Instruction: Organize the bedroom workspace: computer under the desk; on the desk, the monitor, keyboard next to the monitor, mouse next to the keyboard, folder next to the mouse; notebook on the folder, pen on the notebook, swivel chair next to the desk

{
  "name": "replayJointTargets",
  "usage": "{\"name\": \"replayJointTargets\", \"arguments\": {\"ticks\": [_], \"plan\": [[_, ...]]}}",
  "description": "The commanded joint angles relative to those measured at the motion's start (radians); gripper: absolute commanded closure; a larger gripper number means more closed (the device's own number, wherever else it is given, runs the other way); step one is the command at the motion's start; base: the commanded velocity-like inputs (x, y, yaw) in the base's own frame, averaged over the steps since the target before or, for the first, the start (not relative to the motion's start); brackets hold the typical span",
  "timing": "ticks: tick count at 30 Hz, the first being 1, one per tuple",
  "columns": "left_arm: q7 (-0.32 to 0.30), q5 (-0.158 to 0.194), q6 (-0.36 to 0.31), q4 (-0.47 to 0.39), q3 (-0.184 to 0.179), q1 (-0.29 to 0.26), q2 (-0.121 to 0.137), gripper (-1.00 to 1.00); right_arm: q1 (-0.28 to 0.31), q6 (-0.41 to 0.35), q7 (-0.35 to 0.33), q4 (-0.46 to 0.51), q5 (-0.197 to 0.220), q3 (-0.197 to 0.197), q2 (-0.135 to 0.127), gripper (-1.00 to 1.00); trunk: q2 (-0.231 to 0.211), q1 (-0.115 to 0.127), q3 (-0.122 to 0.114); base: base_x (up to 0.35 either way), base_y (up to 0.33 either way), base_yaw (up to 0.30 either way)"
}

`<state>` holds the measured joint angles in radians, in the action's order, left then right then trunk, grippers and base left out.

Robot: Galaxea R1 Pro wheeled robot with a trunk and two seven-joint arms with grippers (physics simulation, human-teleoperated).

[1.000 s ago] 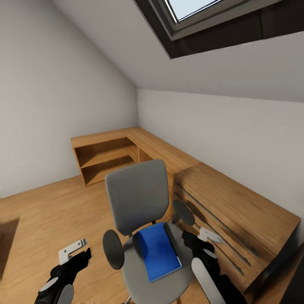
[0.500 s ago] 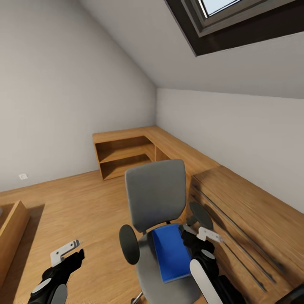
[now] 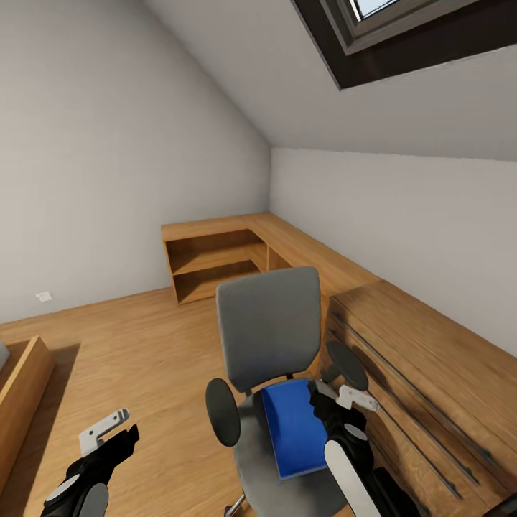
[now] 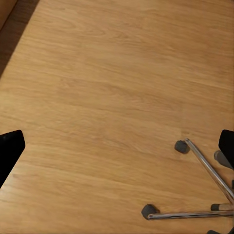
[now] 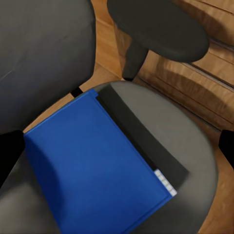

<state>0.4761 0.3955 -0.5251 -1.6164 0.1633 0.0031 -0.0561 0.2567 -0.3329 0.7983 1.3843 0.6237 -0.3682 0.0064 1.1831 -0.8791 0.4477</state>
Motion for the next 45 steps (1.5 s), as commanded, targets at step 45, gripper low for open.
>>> {"name": "replayJointTargets", "arguments": {"ticks": [45], "plan": [[0.004,0.011,-0.003,-0.002,0.001,0.0,0.002,-1.0,0.376,0.355,-1.047,-0.891,-0.115,0.158,-0.117,-1.0,0.316,-0.173,0.142,0.0,0.0,0.0]]}}
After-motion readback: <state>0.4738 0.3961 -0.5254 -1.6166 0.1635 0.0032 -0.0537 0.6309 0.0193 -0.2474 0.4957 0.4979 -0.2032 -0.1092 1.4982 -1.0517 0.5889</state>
